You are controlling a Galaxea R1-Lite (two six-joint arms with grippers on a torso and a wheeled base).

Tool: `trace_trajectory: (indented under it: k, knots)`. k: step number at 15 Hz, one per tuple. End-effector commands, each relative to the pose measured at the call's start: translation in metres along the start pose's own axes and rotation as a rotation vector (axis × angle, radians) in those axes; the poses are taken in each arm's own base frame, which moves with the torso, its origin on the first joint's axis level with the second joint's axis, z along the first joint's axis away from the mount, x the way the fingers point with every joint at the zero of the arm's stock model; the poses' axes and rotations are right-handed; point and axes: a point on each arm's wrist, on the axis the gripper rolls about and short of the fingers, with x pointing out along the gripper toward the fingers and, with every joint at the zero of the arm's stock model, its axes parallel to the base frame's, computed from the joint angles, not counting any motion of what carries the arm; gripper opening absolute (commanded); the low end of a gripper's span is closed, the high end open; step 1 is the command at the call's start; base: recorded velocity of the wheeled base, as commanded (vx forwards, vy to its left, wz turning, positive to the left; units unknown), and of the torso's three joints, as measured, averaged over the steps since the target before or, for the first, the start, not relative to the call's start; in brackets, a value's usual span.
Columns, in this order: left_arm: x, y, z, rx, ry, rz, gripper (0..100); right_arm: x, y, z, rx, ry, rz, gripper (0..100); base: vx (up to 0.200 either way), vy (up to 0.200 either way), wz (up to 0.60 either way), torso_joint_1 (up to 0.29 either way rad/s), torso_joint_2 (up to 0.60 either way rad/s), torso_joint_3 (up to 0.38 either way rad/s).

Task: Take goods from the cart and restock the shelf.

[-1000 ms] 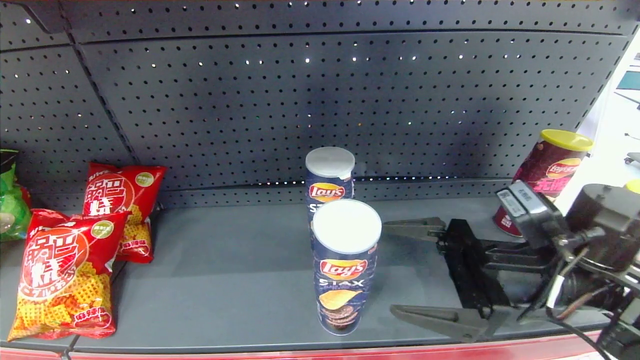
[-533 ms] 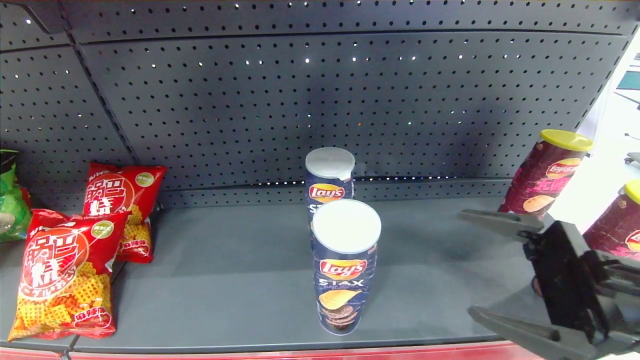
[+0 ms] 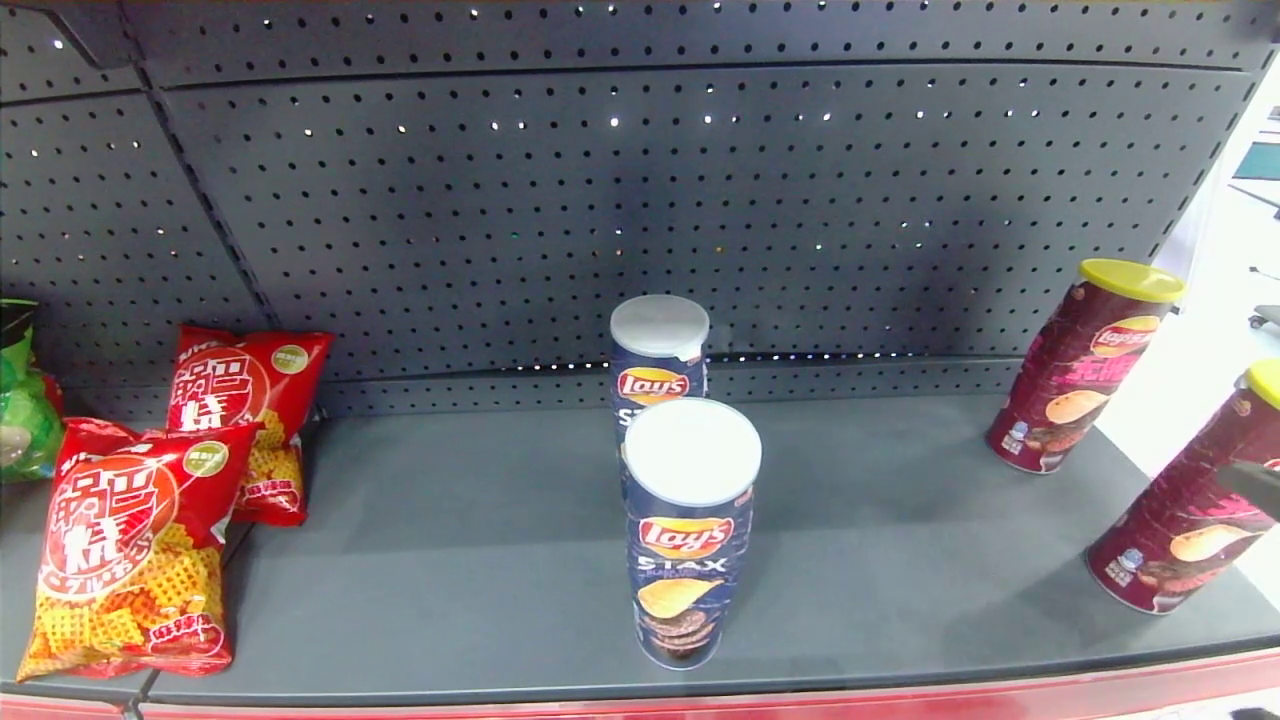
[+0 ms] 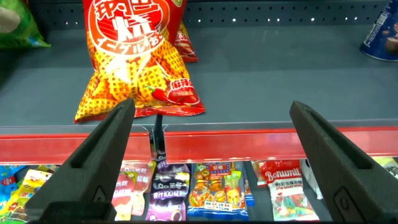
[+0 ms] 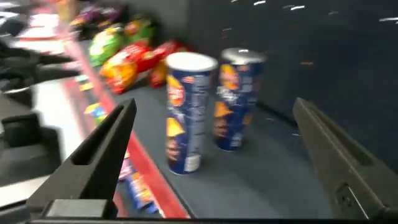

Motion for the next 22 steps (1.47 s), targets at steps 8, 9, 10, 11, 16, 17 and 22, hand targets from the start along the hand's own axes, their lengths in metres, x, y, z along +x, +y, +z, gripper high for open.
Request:
trace_trajectory:
  k: [8,9,10,11,16,17,22]
  knots:
    - [0.0,0.0,0.0,0.0,0.001,0.001,100,-0.078,0.043,-0.028,-0.116,0.142,-0.771,100,0.0,0.0,0.0,0.0,0.0,0.0]
    - [0.0,0.0,0.0,0.0,0.001,0.001,100,-0.081,0.045,-0.034,-0.094,0.18,-0.811,100,0.0,0.0,0.0,0.0,0.0,0.0]
    - [0.0,0.0,0.0,0.0,0.001,0.001,100,-0.088,0.052,-0.047,-0.052,0.255,-0.841,100,0.0,0.0,0.0,0.0,0.0,0.0]
    - [0.0,0.0,0.0,0.0,0.001,0.001,100,-0.092,0.055,-0.056,-0.023,0.314,-0.873,100,0.0,0.0,0.0,0.0,0.0,0.0]
    - [0.0,0.0,0.0,0.0,0.001,0.001,100,-0.097,0.057,-0.066,0.022,0.455,-0.952,100,0.0,0.0,0.0,0.0,0.0,0.0]
    - [0.0,0.0,0.0,0.0,0.001,-0.001,100,-0.096,0.057,-0.065,0.021,0.457,-0.963,100,0.0,0.0,0.0,0.0,0.0,0.0]
    - [0.0,0.0,0.0,-0.002,0.001,-0.001,100,-0.097,0.057,-0.065,0.021,0.463,-0.981,100,0.0,0.0,0.0,0.0,0.0,0.0]
